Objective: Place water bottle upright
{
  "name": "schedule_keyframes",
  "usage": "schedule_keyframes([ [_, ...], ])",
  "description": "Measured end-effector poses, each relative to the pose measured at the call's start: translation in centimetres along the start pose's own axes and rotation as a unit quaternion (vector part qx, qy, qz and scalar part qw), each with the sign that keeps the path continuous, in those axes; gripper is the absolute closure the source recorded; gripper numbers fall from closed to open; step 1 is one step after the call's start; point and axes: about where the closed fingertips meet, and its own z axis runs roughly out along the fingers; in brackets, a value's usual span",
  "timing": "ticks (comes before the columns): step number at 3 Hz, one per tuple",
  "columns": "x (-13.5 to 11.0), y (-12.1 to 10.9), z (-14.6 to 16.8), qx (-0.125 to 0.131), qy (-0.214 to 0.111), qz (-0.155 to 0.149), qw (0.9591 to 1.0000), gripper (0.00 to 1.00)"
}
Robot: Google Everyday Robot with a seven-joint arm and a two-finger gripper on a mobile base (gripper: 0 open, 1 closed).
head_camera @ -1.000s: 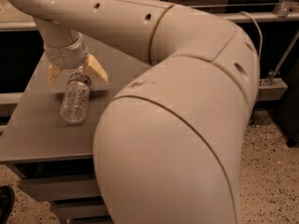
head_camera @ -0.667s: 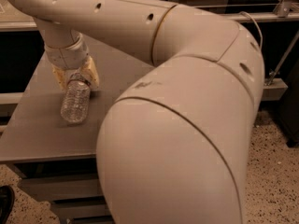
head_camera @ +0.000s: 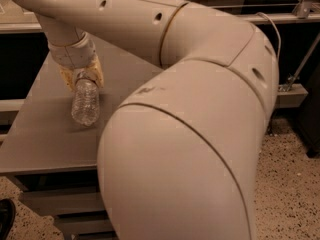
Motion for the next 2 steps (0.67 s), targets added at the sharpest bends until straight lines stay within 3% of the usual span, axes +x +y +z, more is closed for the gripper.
schedule_keyframes([
  [1, -2.2, -1.3, -2.5, -0.012, -0.049, -0.032, 0.9982, 1.0],
  [2, -4.2, -2.9, -6.1, -0.055, -0.127, -0.086, 0.9867, 1.0],
])
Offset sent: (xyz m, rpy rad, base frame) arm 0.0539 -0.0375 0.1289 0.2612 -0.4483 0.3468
